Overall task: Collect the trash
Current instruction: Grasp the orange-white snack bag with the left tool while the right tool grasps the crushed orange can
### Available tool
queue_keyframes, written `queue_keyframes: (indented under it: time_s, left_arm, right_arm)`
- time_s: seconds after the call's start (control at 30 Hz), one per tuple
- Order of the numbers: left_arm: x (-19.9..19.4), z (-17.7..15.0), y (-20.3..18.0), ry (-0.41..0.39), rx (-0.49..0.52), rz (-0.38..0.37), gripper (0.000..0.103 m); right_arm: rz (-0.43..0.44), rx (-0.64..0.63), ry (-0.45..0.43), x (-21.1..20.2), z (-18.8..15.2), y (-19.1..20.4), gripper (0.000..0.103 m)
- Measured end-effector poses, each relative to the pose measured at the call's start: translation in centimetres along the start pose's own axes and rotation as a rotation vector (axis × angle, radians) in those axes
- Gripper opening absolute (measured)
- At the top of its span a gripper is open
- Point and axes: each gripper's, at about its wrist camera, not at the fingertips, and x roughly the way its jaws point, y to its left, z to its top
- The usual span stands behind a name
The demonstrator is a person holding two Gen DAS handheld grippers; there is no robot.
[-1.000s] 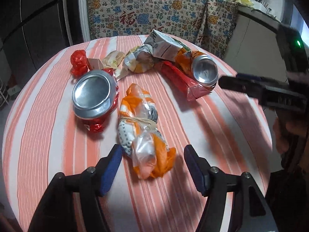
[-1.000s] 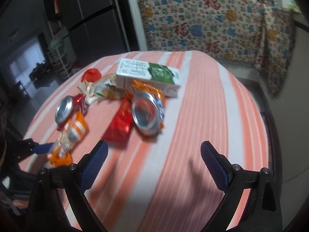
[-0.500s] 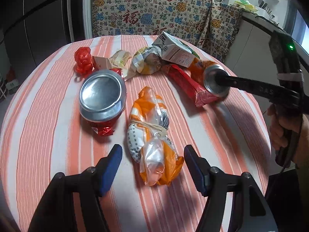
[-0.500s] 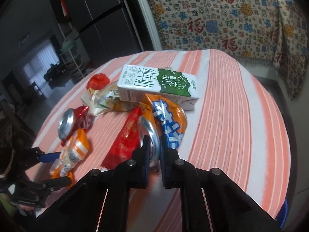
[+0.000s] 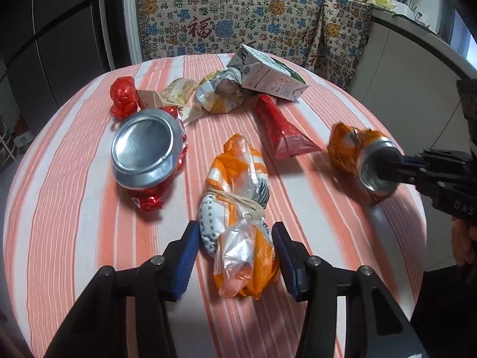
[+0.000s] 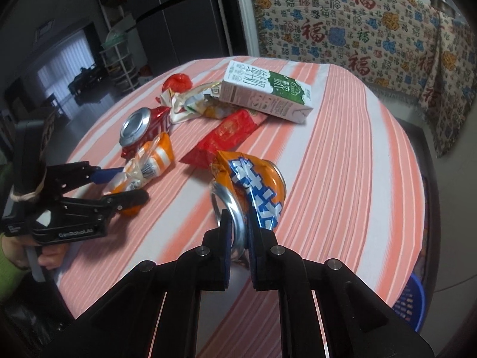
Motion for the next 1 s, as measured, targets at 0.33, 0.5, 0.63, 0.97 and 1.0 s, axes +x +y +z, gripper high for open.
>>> queue_keyframes:
  time_s: [0.33, 0.5, 0.63, 0.97, 1.0]
  left_arm:
    - [-0.8, -0.5, -0.8, 0.027, 0.021, -0.077, 0.059]
    - [-1.1, -0.1, -1.1, 0.018, 0.059, -0.06, 0.063]
    - [-0.1, 0.3, -1.0, 0.052, 0.059, -0.04, 0.063]
    - [-0.3, 0.4, -1.8, 0.043, 0.016, -0.07, 0.043]
    - [-0.4, 0.5, -2.1, 0.043, 0.016, -0.08, 0.043]
  right_arm:
    - [0.017, -0.002, 0.006, 0.4, 0.6, 0.1, 0.009]
    - [0.023, 0.016, -0.028, -1.0, 0.7, 0.0, 0.009]
    - [0.025, 0.019, -0.042, -1.7, 1.0, 0.2, 0.009]
    - [0.034, 0.058, -0.069, -2.9, 1.2, -0.2, 0.008]
    - [0.032, 0.061, -0.074, -3.1, 1.2, -0.2, 0.008]
